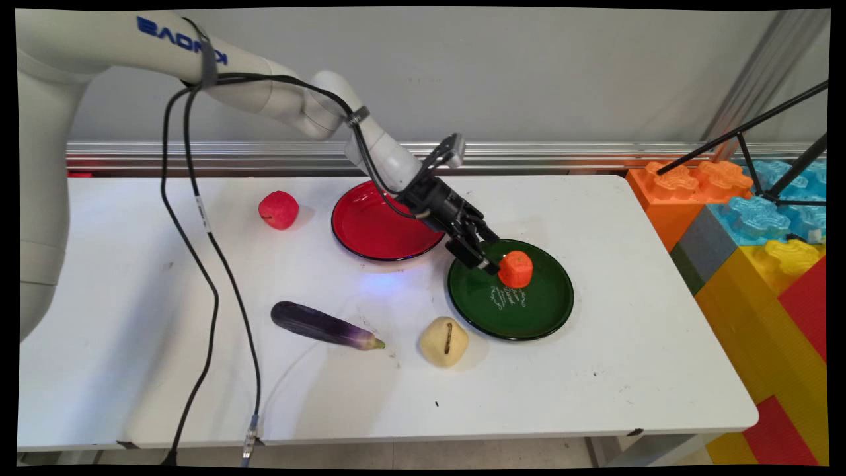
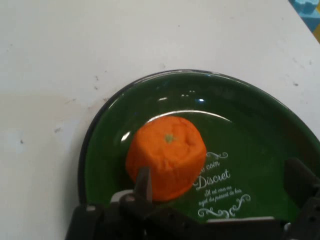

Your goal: Pick up the mandarin from the green plate

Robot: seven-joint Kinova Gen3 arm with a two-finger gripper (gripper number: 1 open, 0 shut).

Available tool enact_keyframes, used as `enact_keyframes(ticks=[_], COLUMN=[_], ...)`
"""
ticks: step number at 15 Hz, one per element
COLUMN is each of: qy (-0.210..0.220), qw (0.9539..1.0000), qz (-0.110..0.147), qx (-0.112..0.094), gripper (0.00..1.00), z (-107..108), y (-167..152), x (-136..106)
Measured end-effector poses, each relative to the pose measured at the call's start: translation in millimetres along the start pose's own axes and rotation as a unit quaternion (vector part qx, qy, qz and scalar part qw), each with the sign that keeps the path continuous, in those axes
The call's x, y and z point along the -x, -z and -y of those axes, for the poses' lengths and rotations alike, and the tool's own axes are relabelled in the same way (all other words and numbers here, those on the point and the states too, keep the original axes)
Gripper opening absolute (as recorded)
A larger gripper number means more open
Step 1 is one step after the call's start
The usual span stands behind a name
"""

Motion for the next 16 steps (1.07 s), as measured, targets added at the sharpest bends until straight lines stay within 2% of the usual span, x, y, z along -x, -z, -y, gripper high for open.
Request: enact_keyframes(ticks=[7,16], qy=[-0.007,-0.017], qw=[1.0000,0.9998], qz=[-0.002,-0.006], qx=[-0.001,-0.012], gripper=[1.00,1.00], z=[6,19], y=[-29,-54], x=[-5,-7])
